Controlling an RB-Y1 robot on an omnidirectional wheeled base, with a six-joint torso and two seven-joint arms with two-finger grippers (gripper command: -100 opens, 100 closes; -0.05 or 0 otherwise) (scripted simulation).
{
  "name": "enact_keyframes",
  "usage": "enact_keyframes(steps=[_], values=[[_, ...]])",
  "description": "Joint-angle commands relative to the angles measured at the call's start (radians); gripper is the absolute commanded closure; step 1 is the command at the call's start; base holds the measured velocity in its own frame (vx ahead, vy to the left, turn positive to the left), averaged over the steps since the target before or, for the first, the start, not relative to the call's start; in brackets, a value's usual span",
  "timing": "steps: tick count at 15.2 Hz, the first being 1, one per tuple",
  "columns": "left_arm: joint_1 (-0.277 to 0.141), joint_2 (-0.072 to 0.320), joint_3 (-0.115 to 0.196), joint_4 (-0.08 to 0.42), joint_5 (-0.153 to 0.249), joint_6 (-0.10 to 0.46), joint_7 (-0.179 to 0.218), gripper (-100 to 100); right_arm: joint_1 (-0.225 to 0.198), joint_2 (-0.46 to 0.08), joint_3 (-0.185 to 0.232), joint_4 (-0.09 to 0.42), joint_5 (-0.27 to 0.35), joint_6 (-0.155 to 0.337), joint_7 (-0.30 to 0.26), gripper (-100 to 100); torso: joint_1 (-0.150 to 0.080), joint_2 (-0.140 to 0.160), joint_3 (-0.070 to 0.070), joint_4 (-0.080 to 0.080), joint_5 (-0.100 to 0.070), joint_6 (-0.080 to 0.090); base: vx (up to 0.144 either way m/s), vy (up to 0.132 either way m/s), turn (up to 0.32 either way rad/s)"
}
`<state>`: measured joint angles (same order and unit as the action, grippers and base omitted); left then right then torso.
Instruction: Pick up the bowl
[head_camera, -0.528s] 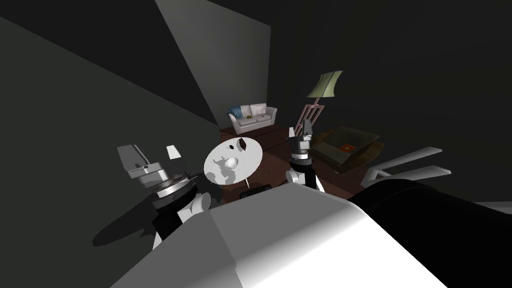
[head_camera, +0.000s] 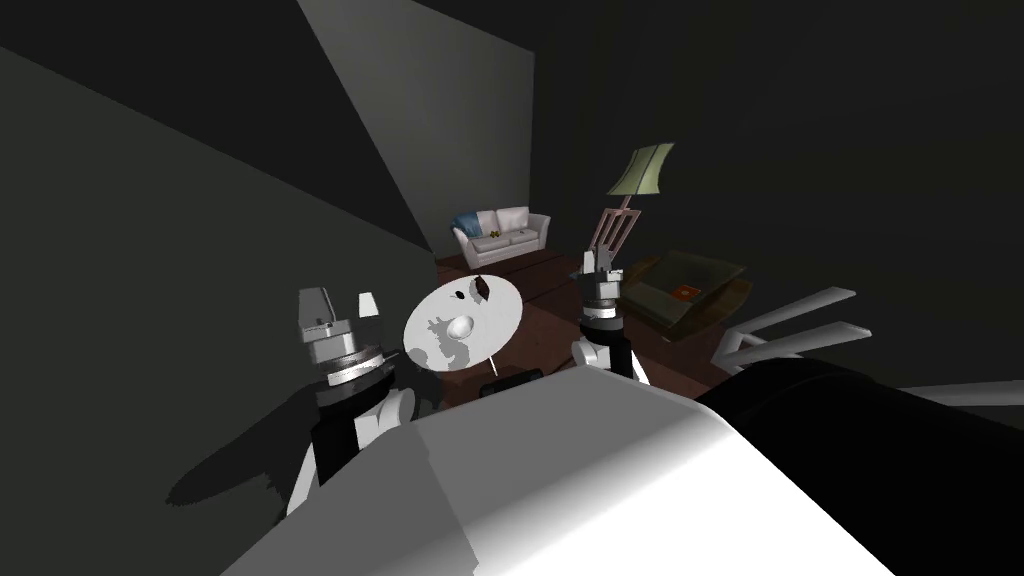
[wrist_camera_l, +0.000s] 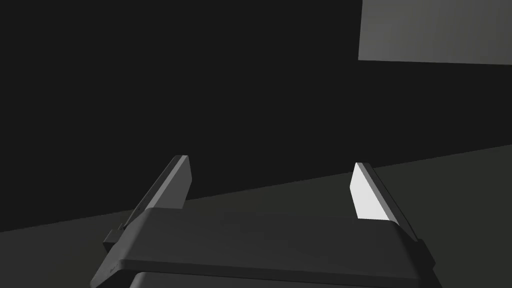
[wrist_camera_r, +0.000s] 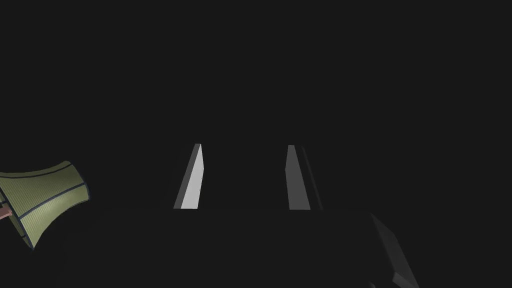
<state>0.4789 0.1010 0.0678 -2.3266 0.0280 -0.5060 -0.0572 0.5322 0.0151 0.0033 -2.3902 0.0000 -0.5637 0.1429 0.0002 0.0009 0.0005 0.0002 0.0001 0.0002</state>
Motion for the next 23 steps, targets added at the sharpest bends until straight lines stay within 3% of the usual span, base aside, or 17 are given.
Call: enact_keyframes(steps=[1, 8, 13, 15, 16, 17, 20, 22, 23], values=[[-0.019, 0.050, 0.019, 0.042, 0.007, 0.046, 0.013, -100, 0.000, 0.000, 0.000, 0.000, 0.000, 0.000, 0.000, 0, 0.000, 0.000, 0.000, 0.000, 0.000, 0.000, -0.020, -0.008, -0.124], [-0.050, 0.116, 0.052, 0.129, 0.017, 0.134, 0.037, -100, 0.000, 0.000, 0.000, 0.000, 0.000, 0.000, 0.000, 0, 0.000, 0.000, 0.000, 0.000, 0.000, 0.000, -0.020, -0.005, -0.101], [-0.089, 0.164, 0.092, 0.234, 0.030, 0.230, 0.066, -100, 0.000, 0.000, 0.000, 0.000, 0.000, 0.000, 0.000, 0, 0.000, 0.000, 0.000, 0.000, 0.000, 0.000, -0.021, -0.006, -0.125], [-0.089, 0.164, 0.092, 0.237, 0.030, 0.242, 0.066, -100, 0.000, 0.000, 0.000, 0.000, 0.000, 0.000, 0.000, 0, 0.000, 0.000, 0.000, 0.000, 0.000, 0.000, -0.018, -0.005, -0.067], [-0.103, 0.177, 0.107, 0.276, 0.035, 0.277, 0.077, -100, 0.000, 0.000, 0.000, 0.000, 0.000, 0.000, 0.000, 0, 0.000, 0.000, 0.000, 0.000, 0.000, 0.000, -0.013, -0.008, -0.114], [-0.103, 0.177, 0.107, 0.276, 0.035, 0.282, 0.077, -100, 0.000, 0.000, 0.000, 0.000, 0.000, 0.000, 0.000, 0, 0.000, 0.000, 0.000, 0.000, 0.000, 0.000, -0.015, -0.008, -0.132], [-0.133, 0.198, 0.138, 0.345, 0.045, 0.355, 0.100, -100, 0.000, 0.000, 0.000, 0.000, 0.000, 0.000, 0.000, 0, 0.000, 0.000, 0.000, 0.000, 0.000, 0.000, -0.020, -0.009, -0.143], [-0.133, 0.198, 0.138, 0.359, 0.045, 0.365, 0.100, -100, 0.000, 0.000, 0.000, 0.000, 0.000, 0.000, 0.000, 0, 0.000, 0.000, 0.000, 0.000, 0.000, 0.000, -0.018, -0.008, -0.084], [-0.149, 0.206, 0.154, 0.392, 0.050, 0.409, 0.111, -100, 0.000, 0.000, 0.000, 0.000, 0.000, 0.000, 0.000, 0, 0.000, 0.000, 0.000, 0.000, 0.000, 0.000, -0.016, -0.009, -0.127]])
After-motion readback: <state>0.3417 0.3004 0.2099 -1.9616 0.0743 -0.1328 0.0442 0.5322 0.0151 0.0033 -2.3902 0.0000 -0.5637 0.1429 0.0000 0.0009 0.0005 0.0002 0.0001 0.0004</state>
